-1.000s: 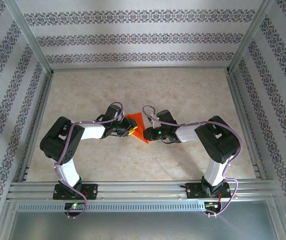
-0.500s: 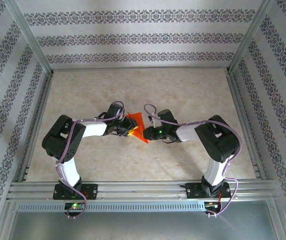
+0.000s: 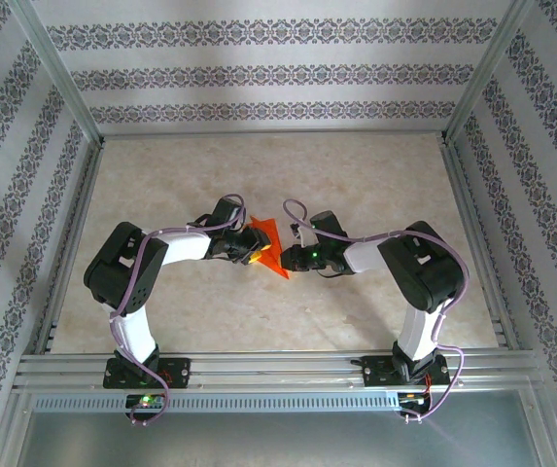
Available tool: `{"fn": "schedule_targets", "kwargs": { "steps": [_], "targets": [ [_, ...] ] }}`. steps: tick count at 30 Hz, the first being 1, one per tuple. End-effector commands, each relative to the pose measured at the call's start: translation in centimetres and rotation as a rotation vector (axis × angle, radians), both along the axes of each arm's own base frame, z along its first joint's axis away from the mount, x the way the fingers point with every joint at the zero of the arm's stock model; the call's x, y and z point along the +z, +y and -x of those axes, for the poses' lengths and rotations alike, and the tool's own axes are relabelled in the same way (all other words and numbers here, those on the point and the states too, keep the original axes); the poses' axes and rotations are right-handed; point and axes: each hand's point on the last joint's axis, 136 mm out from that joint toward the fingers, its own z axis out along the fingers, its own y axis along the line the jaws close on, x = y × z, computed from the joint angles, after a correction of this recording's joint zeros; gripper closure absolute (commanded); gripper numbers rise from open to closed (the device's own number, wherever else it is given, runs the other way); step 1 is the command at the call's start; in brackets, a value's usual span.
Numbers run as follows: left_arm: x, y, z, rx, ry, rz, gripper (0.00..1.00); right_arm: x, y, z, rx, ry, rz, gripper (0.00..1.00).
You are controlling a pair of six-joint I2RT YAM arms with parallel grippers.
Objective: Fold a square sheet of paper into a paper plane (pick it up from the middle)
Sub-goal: Fourth fold the wing at the center of the table.
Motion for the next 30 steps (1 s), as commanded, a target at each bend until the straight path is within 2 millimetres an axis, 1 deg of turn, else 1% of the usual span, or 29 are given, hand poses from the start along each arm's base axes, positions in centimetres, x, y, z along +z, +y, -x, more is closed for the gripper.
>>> {"fn": "schedule_targets", "kwargs": {
  "steps": [1, 7, 14, 16, 20, 22, 24, 30],
  "targets": [
    [-1.9, 0.7, 1.3, -0.019, 0.053, -0.077, 0.60, -2.6, -0.6, 0.4, -0.014, 0.071, 0.056, 0.93],
    [-1.1, 0.4, 1.1, -0.033, 0.020, -0.065, 0.63, -3.1, -0.3, 0.6, 0.007, 0.109, 0.053, 0.93],
    [0.6, 0.2, 0.7, -0.052, -0.050, -0.040, 0.68, -3.8, -0.2, 1.1, 0.030, 0.156, 0.068, 0.94],
    [1.6, 0.1, 0.4, -0.055, -0.087, -0.033, 0.69, -4.0, -0.3, 1.3, 0.033, 0.163, 0.081, 0.94],
    [4.2, -0.1, -0.2, -0.067, -0.189, -0.003, 0.74, -4.3, -0.4, 1.4, 0.038, 0.181, 0.104, 0.93],
    [5.1, -0.5, -0.4, -0.080, -0.230, 0.023, 0.75, -4.5, -0.4, 1.4, 0.035, 0.196, 0.114, 0.93],
    [5.4, -0.9, -0.7, -0.093, -0.254, 0.051, 0.77, -4.7, -0.6, 1.4, 0.026, 0.210, 0.120, 0.93],
    [4.8, -2.4, -1.1, -0.131, -0.270, 0.125, 0.82, -5.0, -0.9, 1.3, 0.003, 0.231, 0.118, 0.92]
  ]
}}
